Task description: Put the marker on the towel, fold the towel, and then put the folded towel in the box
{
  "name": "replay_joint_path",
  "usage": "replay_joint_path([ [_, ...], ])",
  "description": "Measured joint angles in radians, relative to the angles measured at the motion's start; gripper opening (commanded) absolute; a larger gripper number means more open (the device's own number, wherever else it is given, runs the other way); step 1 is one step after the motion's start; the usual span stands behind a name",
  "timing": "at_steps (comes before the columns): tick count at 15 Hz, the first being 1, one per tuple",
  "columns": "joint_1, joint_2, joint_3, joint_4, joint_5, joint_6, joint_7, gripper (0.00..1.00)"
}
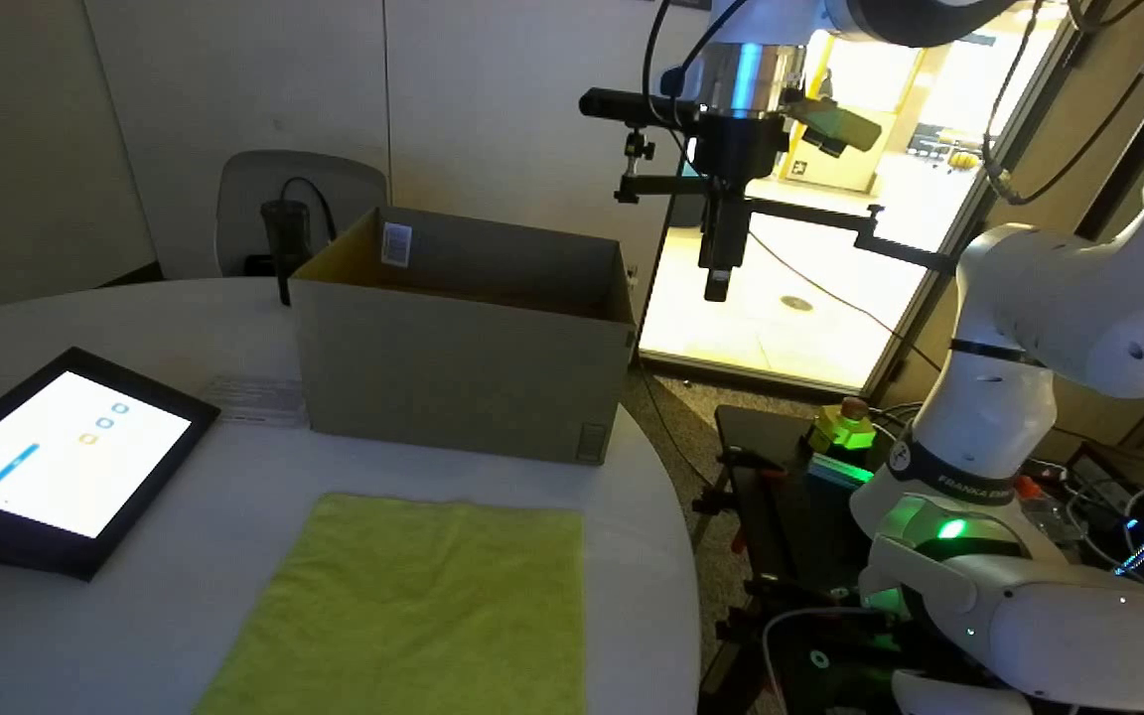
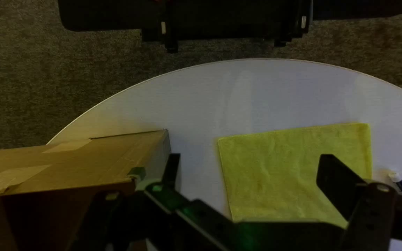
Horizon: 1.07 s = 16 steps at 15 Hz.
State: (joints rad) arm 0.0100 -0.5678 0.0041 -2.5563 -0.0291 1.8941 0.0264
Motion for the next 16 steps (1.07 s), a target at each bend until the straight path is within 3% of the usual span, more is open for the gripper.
replay_joint_path([
  [3,0.0,0.029,0.001,0.002,-0.002,0.009,-0.002,1.0],
  [6,0.003,0.143,0.013,0.022,-0.025,0.094,-0.015,1.0],
  [11,0.014,0.452,0.04,0.136,-0.084,0.277,-0.043,1.0],
  [16,0.049,0.775,0.069,0.335,-0.127,0.333,-0.062,1.0],
])
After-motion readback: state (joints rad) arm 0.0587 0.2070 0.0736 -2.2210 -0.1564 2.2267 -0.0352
